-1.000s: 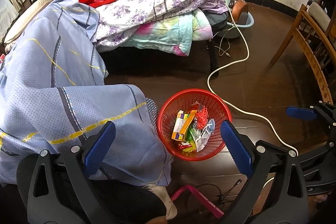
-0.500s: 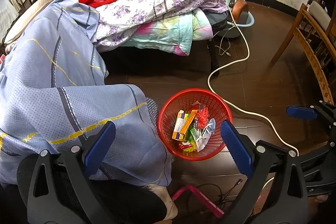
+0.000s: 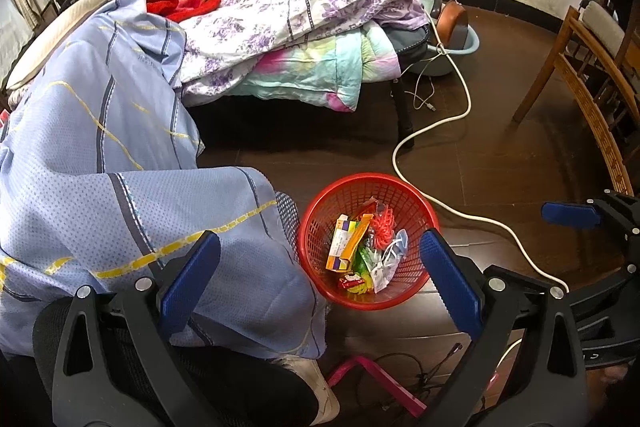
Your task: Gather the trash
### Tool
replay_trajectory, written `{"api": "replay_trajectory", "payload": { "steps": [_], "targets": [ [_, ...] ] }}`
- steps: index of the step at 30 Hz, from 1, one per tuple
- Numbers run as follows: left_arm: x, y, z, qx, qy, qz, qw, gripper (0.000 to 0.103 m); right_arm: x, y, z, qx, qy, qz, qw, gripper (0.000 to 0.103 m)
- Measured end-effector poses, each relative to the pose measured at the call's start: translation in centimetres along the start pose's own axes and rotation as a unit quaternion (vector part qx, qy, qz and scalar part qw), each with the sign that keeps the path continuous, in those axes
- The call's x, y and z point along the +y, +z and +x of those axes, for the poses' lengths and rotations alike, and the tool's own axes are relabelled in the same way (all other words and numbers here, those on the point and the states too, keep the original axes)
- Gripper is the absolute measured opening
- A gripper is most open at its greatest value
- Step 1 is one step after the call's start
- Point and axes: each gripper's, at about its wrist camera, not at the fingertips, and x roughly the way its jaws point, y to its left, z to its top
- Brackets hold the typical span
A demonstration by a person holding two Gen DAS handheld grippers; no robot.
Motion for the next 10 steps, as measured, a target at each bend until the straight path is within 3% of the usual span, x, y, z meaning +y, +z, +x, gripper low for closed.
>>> {"api": "replay_trajectory", "payload": {
  "steps": [10],
  "targets": [
    [0.07,0.03,0.02,0.001,0.005,-0.005,1.0,0.096,-0.08,0.09,-0.07,0.0,0.001,0.0,1.0,0.089]
  ]
}}
